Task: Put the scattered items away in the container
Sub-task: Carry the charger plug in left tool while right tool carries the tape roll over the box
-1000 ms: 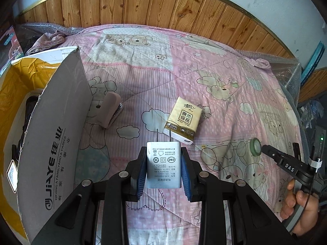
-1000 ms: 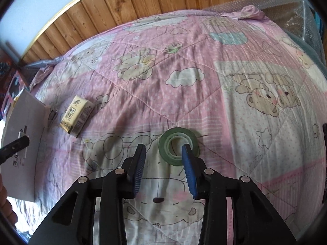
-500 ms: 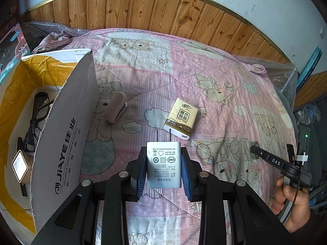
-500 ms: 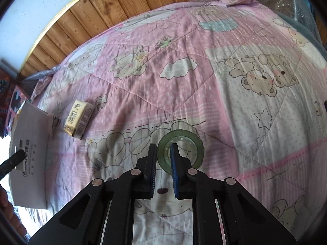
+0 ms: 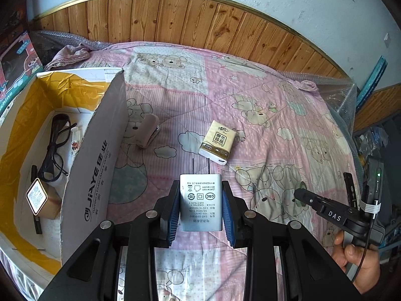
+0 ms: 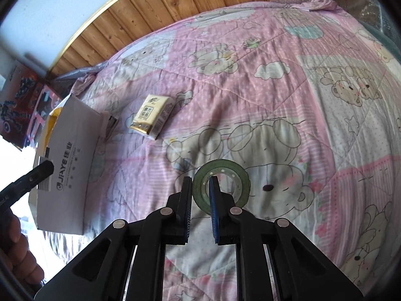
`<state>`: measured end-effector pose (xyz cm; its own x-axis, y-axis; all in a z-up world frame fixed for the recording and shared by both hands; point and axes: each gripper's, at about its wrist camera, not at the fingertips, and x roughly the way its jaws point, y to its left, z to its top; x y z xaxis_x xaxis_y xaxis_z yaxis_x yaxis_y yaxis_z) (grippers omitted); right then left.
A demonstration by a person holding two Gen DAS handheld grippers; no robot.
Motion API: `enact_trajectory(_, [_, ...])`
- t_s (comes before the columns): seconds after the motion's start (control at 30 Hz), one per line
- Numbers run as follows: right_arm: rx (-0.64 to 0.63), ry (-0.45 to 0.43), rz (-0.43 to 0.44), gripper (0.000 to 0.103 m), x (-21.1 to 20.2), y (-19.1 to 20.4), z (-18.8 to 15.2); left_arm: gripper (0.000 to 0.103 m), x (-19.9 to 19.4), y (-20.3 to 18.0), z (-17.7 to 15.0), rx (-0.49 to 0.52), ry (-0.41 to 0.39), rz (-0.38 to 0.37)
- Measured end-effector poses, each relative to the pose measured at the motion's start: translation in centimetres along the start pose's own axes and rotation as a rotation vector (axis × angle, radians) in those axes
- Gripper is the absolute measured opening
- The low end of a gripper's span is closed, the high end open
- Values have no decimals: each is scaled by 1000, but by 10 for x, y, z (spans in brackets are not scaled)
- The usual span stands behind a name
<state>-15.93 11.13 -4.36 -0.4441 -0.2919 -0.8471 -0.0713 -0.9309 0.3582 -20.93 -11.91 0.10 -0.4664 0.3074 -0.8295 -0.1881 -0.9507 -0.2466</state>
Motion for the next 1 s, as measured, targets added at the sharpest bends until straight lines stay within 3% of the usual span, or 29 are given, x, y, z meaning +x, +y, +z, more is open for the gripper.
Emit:
enact_trajectory(0.53, [-153, 49, 115, 14, -2, 95, -20, 31, -48, 41, -17, -73, -36, 31])
enact_trajectory(1.0, [-264, 67, 192, 14, -6, 146, -22, 31, -58, 57, -24, -89, -17, 96])
